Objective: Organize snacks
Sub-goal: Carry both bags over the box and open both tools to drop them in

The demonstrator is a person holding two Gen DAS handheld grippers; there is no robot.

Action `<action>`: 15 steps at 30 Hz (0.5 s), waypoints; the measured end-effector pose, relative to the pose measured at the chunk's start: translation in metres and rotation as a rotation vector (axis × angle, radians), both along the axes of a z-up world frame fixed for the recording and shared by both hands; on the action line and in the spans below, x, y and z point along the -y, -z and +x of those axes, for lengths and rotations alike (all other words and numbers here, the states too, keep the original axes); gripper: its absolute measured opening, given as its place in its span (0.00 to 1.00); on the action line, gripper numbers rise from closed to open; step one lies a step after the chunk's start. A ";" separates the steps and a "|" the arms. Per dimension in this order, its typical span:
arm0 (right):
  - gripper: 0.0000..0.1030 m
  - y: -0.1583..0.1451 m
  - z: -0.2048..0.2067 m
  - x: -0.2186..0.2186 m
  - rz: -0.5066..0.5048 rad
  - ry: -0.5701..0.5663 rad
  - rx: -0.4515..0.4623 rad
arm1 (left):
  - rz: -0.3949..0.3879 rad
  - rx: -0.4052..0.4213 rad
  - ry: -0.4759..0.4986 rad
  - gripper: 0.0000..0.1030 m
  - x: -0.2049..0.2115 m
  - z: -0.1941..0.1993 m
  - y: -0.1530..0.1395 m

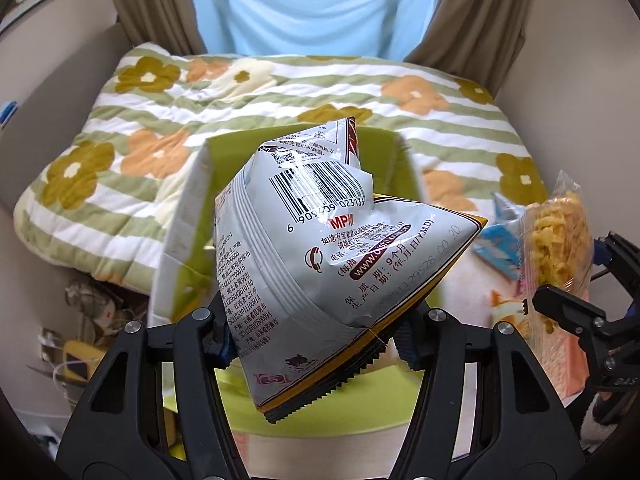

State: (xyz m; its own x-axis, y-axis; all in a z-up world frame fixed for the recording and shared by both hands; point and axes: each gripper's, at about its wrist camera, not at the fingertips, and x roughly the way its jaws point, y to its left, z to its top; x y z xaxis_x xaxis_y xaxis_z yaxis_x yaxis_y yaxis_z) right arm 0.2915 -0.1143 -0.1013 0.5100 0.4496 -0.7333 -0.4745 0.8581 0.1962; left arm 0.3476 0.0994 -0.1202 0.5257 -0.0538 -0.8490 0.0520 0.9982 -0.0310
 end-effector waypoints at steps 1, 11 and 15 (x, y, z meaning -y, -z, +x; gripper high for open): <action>0.71 0.000 0.003 -0.012 0.002 -0.002 -0.004 | 0.002 -0.011 0.011 0.54 -0.008 0.004 0.004; 0.71 0.012 0.024 -0.089 -0.016 0.065 -0.048 | -0.007 -0.088 0.146 0.92 -0.055 0.039 0.037; 0.71 0.017 0.022 -0.100 -0.029 0.138 -0.073 | -0.006 -0.065 0.229 0.99 -0.060 0.032 0.038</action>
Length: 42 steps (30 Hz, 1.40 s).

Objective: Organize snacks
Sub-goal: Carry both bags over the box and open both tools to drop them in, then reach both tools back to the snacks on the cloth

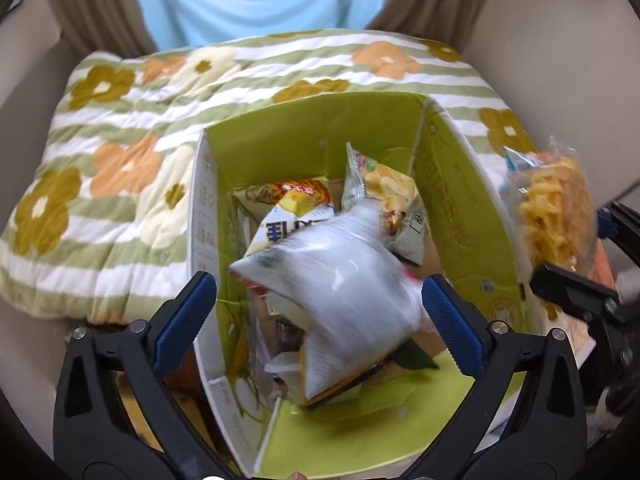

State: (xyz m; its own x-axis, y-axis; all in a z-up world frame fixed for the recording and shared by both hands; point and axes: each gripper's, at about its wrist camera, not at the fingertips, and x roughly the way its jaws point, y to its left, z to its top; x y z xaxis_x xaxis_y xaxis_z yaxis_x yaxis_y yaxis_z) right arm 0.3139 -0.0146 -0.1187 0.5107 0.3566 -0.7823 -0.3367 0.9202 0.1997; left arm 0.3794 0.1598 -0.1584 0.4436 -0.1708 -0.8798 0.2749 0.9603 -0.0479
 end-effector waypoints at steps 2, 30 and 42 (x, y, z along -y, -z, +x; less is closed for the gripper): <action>0.71 0.001 -0.002 -0.003 -0.004 0.036 -0.013 | -0.006 0.000 0.013 0.99 -0.005 -0.007 -0.001; 0.98 0.005 -0.052 -0.028 0.011 0.065 0.068 | -0.130 0.019 -0.122 0.99 -0.065 -0.076 -0.008; 0.98 -0.005 -0.073 -0.028 -0.039 0.127 0.086 | -0.185 0.056 -0.065 0.99 -0.055 -0.079 -0.015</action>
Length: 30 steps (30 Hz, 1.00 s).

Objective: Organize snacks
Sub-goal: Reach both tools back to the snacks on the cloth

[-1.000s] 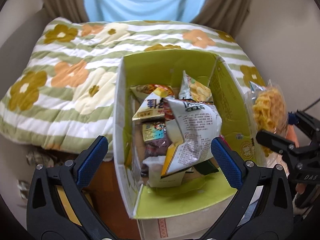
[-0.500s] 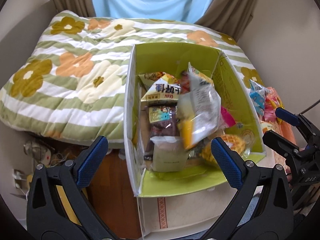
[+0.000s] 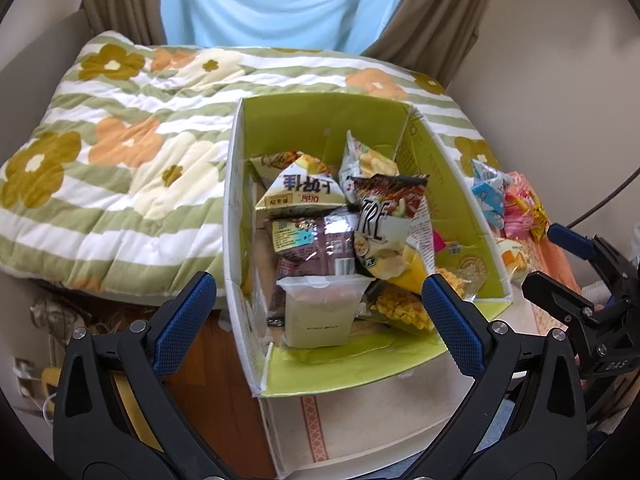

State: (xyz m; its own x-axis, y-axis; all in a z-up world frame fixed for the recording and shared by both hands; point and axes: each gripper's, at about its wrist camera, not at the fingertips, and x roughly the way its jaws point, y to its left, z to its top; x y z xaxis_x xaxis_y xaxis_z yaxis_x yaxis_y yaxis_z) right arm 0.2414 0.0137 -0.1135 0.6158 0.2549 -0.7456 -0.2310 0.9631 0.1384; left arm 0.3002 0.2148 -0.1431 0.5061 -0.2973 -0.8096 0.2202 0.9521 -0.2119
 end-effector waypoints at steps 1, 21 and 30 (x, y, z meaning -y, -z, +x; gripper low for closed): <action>0.98 0.000 -0.001 0.003 0.002 0.005 0.002 | -0.006 0.006 -0.003 0.99 0.002 -0.001 -0.002; 0.98 -0.005 -0.010 0.182 0.083 0.156 0.003 | 0.044 0.064 0.142 0.99 0.214 0.009 -0.034; 0.98 0.002 0.002 0.270 0.082 0.135 -0.030 | 0.080 0.025 0.188 0.99 0.332 0.049 -0.016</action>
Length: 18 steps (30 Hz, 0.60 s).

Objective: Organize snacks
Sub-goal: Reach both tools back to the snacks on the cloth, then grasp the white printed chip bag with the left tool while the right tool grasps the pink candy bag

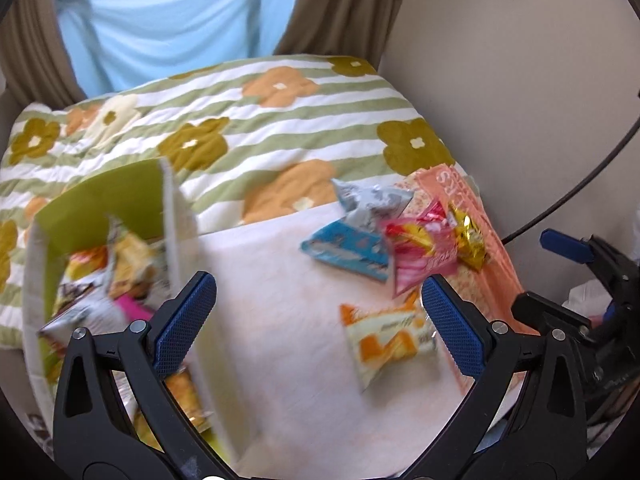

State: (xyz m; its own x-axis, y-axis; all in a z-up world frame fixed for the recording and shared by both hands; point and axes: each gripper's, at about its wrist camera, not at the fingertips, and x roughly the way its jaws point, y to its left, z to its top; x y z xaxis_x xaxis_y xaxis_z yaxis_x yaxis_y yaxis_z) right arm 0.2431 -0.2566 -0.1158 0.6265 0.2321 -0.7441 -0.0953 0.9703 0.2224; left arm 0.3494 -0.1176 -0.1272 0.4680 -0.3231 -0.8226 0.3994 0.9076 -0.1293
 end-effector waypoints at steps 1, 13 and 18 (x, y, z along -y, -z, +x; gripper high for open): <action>0.98 0.000 0.005 0.006 -0.009 -0.015 -0.001 | 0.001 -0.005 -0.007 0.99 0.011 0.006 0.002; 0.98 0.056 0.075 0.029 -0.017 -0.198 -0.101 | 0.087 -0.110 0.010 0.99 0.080 0.076 0.051; 0.98 0.065 0.088 0.043 -0.019 -0.146 -0.118 | 0.093 -0.175 0.038 0.99 0.098 0.099 0.082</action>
State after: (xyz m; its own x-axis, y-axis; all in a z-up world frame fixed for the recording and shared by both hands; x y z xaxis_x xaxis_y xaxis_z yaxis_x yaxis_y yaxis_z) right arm 0.3310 -0.2992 -0.1809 0.4950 0.2992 -0.8157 -0.2096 0.9522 0.2221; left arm 0.4481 -0.2155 -0.2095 0.3039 -0.2562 -0.9176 0.4120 0.9038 -0.1159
